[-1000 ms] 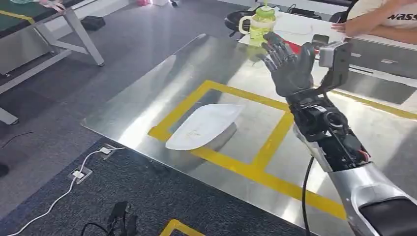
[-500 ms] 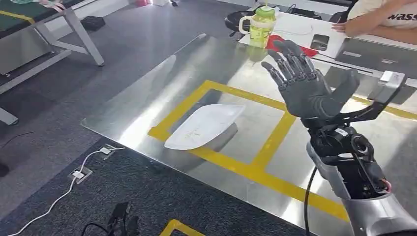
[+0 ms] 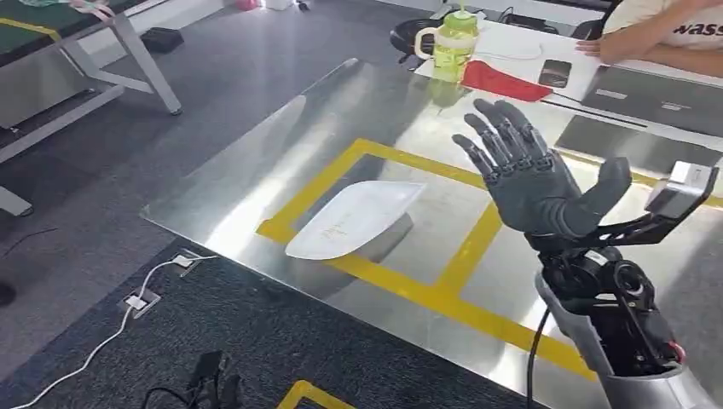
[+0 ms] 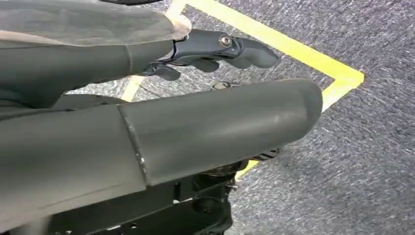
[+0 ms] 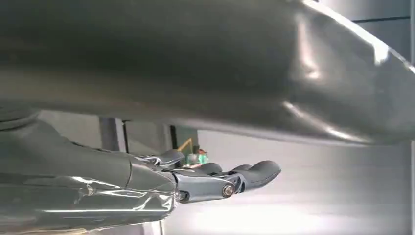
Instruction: Take the parts from the cabinet and place them on the table.
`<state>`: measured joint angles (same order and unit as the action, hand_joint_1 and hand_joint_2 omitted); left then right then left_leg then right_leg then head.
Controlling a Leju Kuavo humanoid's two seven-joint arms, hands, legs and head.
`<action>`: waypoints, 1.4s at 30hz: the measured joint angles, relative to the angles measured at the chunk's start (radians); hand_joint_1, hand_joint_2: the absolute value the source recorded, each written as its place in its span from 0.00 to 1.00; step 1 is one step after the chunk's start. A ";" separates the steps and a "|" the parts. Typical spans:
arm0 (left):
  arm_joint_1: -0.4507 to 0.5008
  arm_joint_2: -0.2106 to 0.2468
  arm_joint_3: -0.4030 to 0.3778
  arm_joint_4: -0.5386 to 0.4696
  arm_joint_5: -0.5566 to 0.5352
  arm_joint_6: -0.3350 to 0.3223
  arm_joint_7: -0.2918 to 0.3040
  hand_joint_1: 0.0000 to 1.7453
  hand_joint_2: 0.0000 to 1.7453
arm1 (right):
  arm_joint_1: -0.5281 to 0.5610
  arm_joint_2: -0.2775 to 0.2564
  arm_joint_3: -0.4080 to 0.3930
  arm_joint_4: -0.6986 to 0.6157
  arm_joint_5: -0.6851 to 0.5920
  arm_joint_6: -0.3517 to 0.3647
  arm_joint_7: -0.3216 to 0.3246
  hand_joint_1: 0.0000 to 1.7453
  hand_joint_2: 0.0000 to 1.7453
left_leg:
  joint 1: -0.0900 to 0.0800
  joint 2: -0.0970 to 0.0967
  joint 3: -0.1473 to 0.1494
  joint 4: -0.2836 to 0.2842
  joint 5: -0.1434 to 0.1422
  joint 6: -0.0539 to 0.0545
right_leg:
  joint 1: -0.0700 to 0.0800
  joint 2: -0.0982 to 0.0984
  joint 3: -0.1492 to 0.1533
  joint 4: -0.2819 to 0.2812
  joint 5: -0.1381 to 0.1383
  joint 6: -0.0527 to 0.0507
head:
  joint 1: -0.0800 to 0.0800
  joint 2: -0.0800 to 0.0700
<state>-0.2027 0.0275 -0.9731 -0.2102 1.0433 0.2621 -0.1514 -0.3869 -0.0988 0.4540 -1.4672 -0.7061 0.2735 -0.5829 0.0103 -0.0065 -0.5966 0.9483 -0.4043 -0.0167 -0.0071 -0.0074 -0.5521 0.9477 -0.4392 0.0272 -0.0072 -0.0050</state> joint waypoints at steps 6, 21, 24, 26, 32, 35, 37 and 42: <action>-0.004 -0.005 0.000 0.000 0.000 -0.010 0.027 0.00 0.00 | 0.008 0.000 0.000 -0.011 0.003 0.001 0.010 0.00 0.00 | 0.000 0.000 0.000 0.000 0.000 0.000 | 0.000 0.000 0.000 0.000 0.000 0.000 | 0.000 0.000; -0.007 -0.009 0.000 0.000 0.004 -0.032 0.062 0.00 0.00 | 0.020 0.000 -0.007 -0.019 0.003 0.026 0.010 0.00 0.00 | 0.004 -0.001 0.017 -0.022 0.008 0.031 | -0.015 0.006 -0.127 0.330 -0.165 0.031 | 0.005 0.000; -0.007 -0.010 0.000 0.000 0.004 -0.032 0.064 0.00 0.00 | 0.019 0.001 -0.008 -0.019 0.002 0.026 0.010 0.00 0.00 | 0.015 -0.007 0.017 -0.012 0.005 0.019 | -0.030 0.005 -0.011 0.111 -0.043 0.043 | 0.005 0.000; -0.008 -0.008 0.000 0.000 0.004 -0.032 0.064 0.00 0.00 | 0.020 0.001 -0.008 -0.019 0.002 0.026 0.010 0.00 0.00 | 0.014 -0.012 0.011 -0.001 0.002 -0.001 | -0.025 0.022 0.044 0.018 -0.028 0.046 | 0.011 0.000; -0.007 -0.008 0.000 0.000 0.005 -0.032 0.064 0.00 0.00 | 0.015 0.003 -0.009 -0.019 0.002 0.027 0.010 0.00 0.00 | 0.019 -0.007 -0.020 0.053 -0.040 -0.031 | -0.024 0.016 0.019 0.009 -0.008 -0.009 | -0.001 0.000; -0.007 -0.008 0.000 0.000 0.005 -0.032 0.064 0.00 0.00 | 0.015 0.003 -0.009 -0.019 0.002 0.027 0.010 0.00 0.00 | 0.019 -0.007 -0.020 0.053 -0.040 -0.031 | -0.024 0.016 0.019 0.009 -0.008 -0.009 | -0.001 0.000; -0.007 -0.008 0.000 0.000 0.004 -0.032 0.064 0.00 0.00 | 0.015 0.003 -0.009 -0.019 0.002 0.027 0.010 0.00 0.00 | 0.019 -0.007 -0.023 0.061 -0.046 -0.031 | -0.024 0.016 0.018 0.009 -0.008 -0.010 | -0.002 0.000; -0.008 -0.009 0.000 0.000 0.004 -0.032 0.065 0.00 0.00 | 0.016 0.003 -0.008 -0.019 0.002 0.029 0.010 0.00 0.00 | 0.017 -0.004 -0.125 0.339 -0.184 -0.032 | -0.009 0.007 -0.009 0.010 0.010 -0.025 | -0.021 0.000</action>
<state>-0.2103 0.0183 -0.9735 -0.2102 1.0475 0.2300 -0.0862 -0.3710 -0.0961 0.4456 -1.4862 -0.7038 0.3029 -0.5726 0.0271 -0.0103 -0.7215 1.2870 -0.5880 -0.0488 -0.0165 0.0001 -0.5606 0.9575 -0.4293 0.0019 -0.0279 -0.0050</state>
